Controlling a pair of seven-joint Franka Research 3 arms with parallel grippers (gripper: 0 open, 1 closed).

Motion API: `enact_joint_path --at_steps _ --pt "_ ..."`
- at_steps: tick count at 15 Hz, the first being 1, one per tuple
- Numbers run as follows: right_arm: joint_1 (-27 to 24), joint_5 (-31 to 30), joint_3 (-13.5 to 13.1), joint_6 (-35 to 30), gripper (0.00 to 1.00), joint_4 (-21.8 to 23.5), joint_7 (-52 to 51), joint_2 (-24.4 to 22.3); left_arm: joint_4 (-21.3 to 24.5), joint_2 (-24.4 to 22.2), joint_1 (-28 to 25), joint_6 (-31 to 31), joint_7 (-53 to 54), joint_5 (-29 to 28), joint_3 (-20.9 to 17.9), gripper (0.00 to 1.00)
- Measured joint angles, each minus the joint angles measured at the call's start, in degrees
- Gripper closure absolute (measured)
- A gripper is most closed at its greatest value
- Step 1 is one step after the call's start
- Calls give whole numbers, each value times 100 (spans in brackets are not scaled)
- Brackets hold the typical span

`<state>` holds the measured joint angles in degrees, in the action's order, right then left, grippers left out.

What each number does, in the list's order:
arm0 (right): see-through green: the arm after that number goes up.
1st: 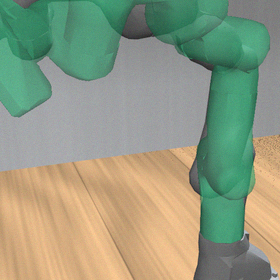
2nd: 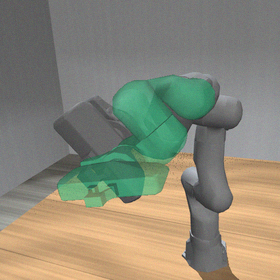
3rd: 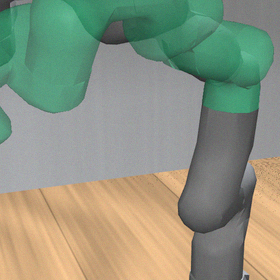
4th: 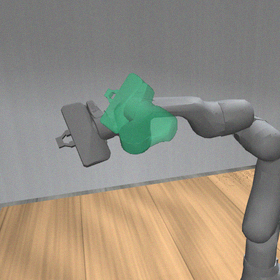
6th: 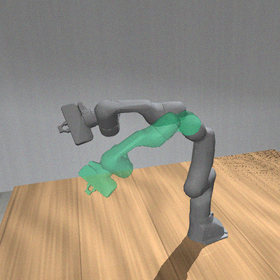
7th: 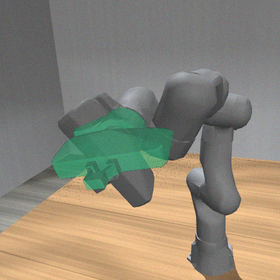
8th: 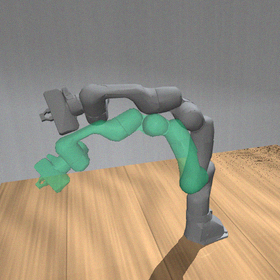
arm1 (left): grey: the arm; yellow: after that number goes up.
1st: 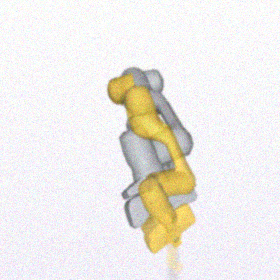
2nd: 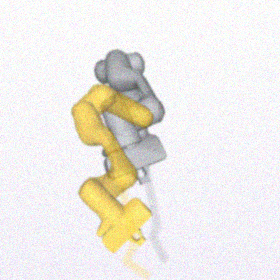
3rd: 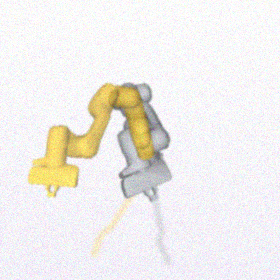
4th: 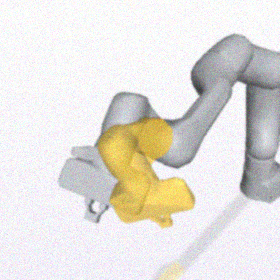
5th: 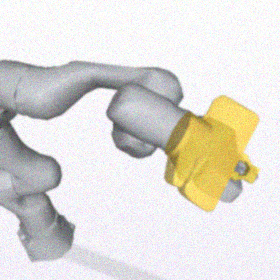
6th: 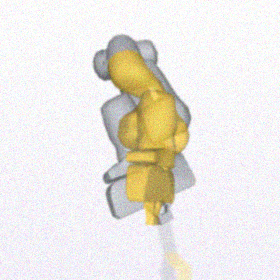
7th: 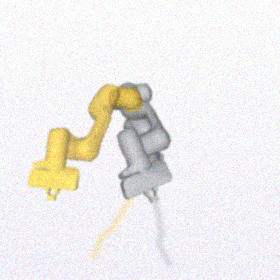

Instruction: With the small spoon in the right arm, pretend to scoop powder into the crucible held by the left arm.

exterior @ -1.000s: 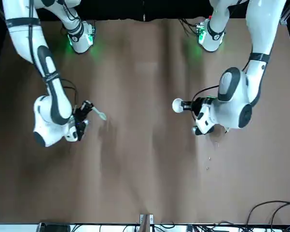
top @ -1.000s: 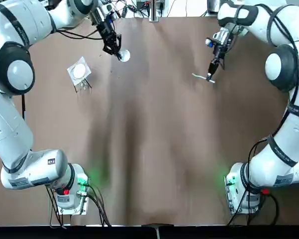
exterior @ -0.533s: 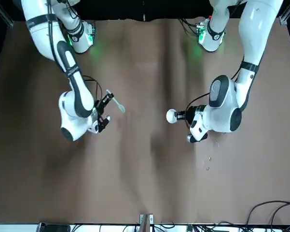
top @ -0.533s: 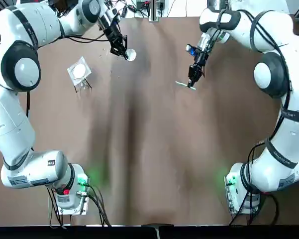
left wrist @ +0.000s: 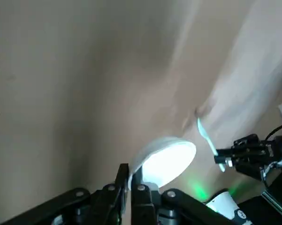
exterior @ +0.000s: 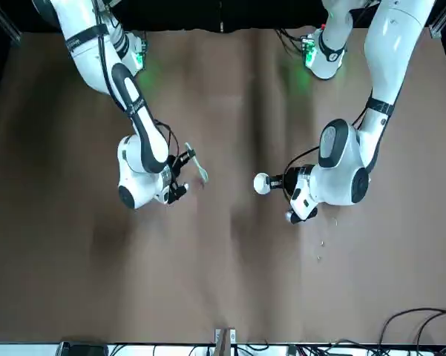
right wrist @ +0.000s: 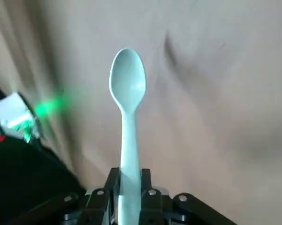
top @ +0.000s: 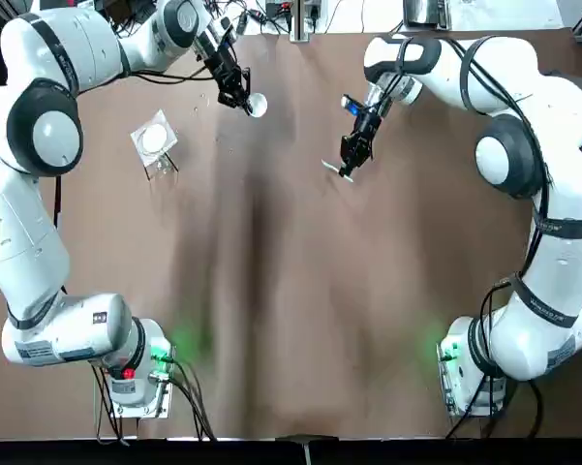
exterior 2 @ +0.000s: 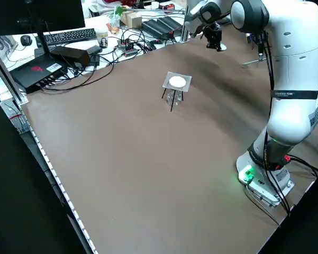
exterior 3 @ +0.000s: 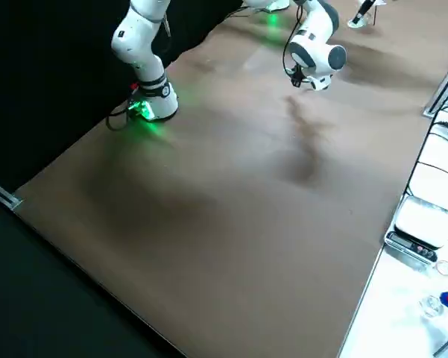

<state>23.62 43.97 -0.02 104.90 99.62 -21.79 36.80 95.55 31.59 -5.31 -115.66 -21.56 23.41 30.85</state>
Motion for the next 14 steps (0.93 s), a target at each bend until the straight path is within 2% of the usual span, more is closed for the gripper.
enact_joint_path --at_steps 2,4,9,11,14 --pt "-37 -32 -74 307 78 -27 -4 -3 -5 0 0 0 0 0 -8 94" --pt "-68 -336 -158 448 78 -110 -9 -7 -7 0 0 0 0 0 -14 94" --pt "-75 -558 -182 612 78 -396 -9 -113 -14 0 4 -199 0 0 -20 94" --pt "-73 -596 -181 662 78 -477 -11 -329 -16 0 43 -313 0 0 -19 94" --pt "-57 -1009 -173 665 78 -499 -9 -785 -18 1 309 -495 -98 1 -19 94"
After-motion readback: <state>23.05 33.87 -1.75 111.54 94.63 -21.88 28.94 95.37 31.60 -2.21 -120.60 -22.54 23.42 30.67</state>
